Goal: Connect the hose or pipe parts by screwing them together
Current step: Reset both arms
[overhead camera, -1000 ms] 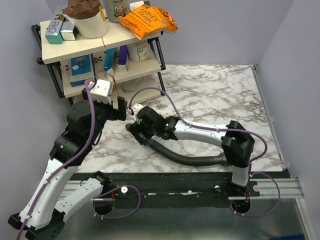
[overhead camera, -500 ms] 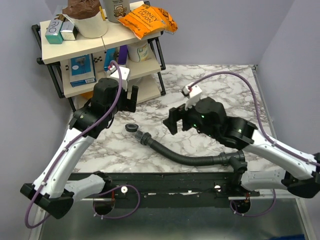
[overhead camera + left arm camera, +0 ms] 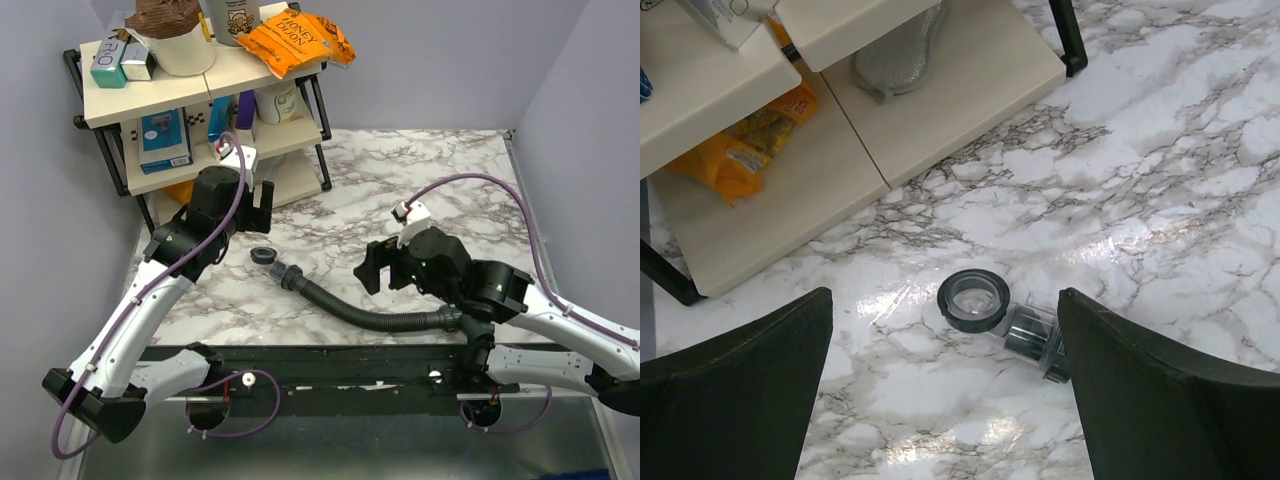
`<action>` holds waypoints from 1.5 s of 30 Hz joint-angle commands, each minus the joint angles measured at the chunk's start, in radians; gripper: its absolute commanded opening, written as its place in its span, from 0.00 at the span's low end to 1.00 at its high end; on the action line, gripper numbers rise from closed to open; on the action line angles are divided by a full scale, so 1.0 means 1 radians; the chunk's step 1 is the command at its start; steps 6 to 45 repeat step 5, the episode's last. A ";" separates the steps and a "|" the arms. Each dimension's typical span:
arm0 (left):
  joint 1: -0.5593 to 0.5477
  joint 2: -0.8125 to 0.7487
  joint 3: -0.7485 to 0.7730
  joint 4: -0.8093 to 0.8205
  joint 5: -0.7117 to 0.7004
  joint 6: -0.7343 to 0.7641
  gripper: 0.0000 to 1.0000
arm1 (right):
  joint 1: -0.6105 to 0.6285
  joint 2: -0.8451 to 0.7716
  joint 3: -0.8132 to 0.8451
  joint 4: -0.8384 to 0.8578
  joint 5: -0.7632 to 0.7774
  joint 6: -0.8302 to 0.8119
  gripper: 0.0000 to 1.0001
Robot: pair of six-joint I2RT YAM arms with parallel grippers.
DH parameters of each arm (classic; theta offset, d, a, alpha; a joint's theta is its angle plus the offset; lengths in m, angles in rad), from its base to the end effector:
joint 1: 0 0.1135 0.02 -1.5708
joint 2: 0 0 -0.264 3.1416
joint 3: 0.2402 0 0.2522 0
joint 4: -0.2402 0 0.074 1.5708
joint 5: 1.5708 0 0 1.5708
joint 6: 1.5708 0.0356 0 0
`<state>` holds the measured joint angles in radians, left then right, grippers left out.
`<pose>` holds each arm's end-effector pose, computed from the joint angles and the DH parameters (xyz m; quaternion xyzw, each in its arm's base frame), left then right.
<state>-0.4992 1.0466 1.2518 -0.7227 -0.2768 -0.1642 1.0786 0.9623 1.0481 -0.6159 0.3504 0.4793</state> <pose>0.1886 -0.0918 0.3972 0.0744 0.8558 -0.0494 0.5095 0.1056 0.1711 0.3566 -0.1694 0.8419 0.2363 0.4547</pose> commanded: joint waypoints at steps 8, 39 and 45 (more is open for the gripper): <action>0.042 0.016 -0.077 0.026 0.013 -0.015 0.99 | 0.000 -0.027 -0.037 -0.044 0.058 0.035 1.00; 0.042 0.016 -0.077 0.026 0.013 -0.015 0.99 | 0.000 -0.027 -0.037 -0.044 0.058 0.035 1.00; 0.042 0.016 -0.077 0.026 0.013 -0.015 0.99 | 0.000 -0.027 -0.037 -0.044 0.058 0.035 1.00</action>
